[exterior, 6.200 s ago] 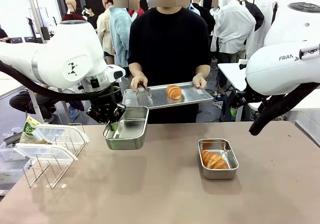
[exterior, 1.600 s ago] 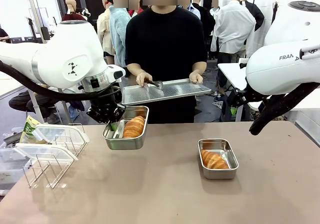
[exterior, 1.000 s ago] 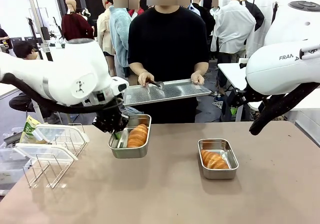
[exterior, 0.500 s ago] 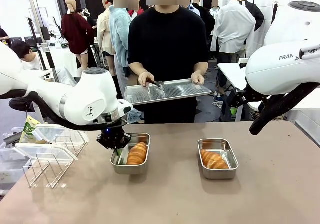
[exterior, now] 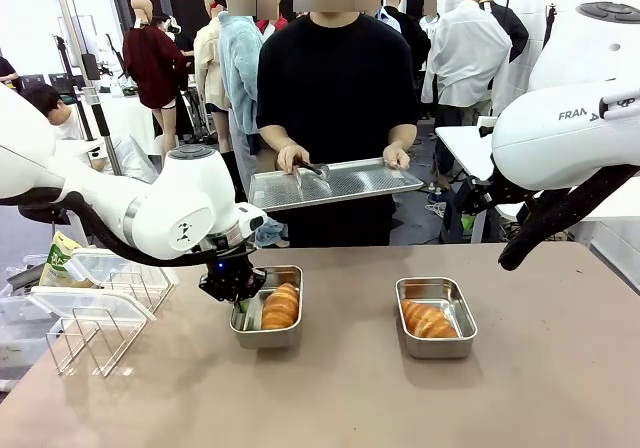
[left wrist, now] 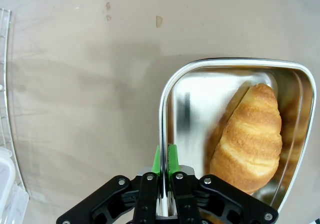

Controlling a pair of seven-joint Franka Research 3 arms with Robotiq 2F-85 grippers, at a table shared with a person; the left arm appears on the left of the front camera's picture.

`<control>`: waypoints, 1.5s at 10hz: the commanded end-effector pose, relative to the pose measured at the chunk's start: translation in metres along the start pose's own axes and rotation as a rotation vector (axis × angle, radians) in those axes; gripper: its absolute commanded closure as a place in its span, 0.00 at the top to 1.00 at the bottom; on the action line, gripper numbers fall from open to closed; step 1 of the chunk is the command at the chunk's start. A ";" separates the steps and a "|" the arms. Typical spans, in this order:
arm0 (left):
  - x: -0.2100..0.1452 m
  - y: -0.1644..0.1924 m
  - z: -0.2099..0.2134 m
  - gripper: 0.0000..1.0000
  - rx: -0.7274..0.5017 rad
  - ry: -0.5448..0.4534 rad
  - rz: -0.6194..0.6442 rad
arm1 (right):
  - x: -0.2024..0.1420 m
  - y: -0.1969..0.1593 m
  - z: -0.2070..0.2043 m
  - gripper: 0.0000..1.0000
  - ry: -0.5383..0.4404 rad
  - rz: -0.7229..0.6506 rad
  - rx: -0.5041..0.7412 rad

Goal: Place the bread in airtight containers.
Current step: Once an object is inside an Airtight Container , place the container in the center of the table.

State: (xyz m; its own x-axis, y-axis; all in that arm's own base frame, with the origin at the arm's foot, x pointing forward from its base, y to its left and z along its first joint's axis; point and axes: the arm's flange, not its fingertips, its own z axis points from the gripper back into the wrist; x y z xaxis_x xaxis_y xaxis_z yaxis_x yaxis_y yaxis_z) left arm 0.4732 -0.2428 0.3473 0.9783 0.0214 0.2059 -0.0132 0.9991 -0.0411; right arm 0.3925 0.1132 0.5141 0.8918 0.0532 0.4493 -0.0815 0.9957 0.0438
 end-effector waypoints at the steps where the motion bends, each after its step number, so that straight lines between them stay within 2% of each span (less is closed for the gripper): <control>1: -0.003 -0.010 -0.005 0.00 0.035 -0.011 0.005 | 0.000 -0.001 -0.001 1.00 0.004 -0.003 0.007; 10: -0.005 -0.010 -0.016 0.00 0.036 0.025 0.003 | 0.000 -0.001 -0.001 1.00 0.004 -0.003 0.007; 15: -0.004 -0.011 -0.017 0.92 0.056 0.058 -0.010 | 0.000 -0.001 -0.001 1.00 0.004 -0.003 0.007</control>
State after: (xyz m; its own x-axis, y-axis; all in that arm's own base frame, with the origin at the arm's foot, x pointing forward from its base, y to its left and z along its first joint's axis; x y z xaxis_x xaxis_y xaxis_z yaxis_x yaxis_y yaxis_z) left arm 0.4683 -0.2500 0.3295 0.9894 0.0005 0.1455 0.0009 1.0000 -0.0095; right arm 0.3925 0.1132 0.5141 0.8918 0.0532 0.4493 -0.0815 0.9957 0.0437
